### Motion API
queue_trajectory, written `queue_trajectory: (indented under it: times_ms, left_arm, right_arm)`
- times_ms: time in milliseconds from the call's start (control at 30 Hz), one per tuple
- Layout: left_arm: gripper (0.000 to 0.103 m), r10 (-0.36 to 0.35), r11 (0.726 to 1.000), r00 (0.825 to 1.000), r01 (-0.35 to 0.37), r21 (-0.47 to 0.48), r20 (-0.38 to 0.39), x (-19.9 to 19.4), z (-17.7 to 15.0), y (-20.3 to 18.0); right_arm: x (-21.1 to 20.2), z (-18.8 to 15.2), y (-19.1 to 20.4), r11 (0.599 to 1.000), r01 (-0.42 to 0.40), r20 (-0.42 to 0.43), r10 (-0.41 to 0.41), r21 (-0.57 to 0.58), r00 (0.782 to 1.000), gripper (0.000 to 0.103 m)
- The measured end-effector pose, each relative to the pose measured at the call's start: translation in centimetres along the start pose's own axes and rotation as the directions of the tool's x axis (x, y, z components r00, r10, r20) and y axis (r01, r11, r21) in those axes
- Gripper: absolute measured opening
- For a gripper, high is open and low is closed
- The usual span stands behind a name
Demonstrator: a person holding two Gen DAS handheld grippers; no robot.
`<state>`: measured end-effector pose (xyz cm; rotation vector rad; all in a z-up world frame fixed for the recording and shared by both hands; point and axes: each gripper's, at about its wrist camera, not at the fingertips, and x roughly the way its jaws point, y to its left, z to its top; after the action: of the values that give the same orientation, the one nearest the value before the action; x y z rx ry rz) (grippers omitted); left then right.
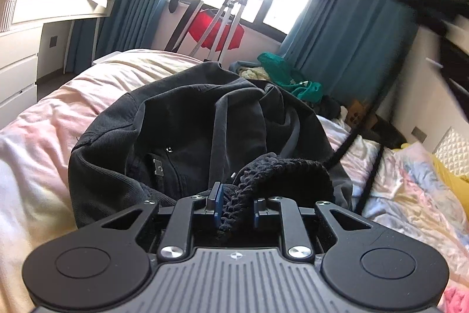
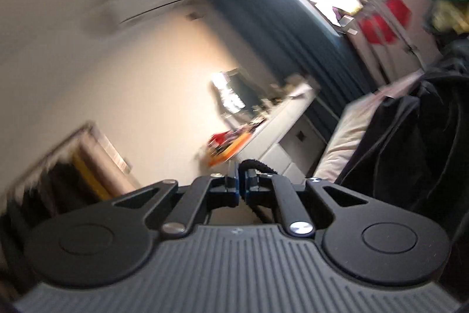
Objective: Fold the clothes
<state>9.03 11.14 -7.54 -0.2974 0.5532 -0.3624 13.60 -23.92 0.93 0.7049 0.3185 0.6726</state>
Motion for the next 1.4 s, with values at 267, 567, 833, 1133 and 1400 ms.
queue_trajectory:
  times_ms: [267,567,833,1133,1400]
  left_arm:
    - [0.021,-0.01,1.0,1.0,0.01,-0.001,-0.019,0.5,-0.2,0.1]
    - [0.021,-0.021,1.0,0.999,0.021,0.004,-0.027,1.3,-0.3,0.3]
    - [0.022,-0.007,0.999,0.999,0.008,0.035,-0.033,1.4,-0.5,0.0]
    - [0.027,0.021,0.999,0.999,-0.019,0.043,-0.026,0.7,-0.6,-0.2]
    - [0.038,0.088,0.992,0.996,-0.085,0.095,-0.028,-0.9,-1.6,-1.0]
  right_arm:
    - [5.5,0.7,-9.5,0.952,0.279,-0.126,-0.263,0.128,0.956,0.009]
    - [8.6,1.5,-18.3,0.819,0.531,-0.247,-0.481,0.217,0.841,0.081]
    - [-1.3,2.2,-18.2,0.787,0.572,-0.171,-0.546,0.231,0.82,0.08]
    - [-11.0,3.0,-15.1,0.62,0.784,-0.058,-0.784,-0.012,0.619,0.081]
    - [-14.2,-2.4,-11.9,0.443,0.89,0.055,-0.891,-0.106,0.451,0.082]
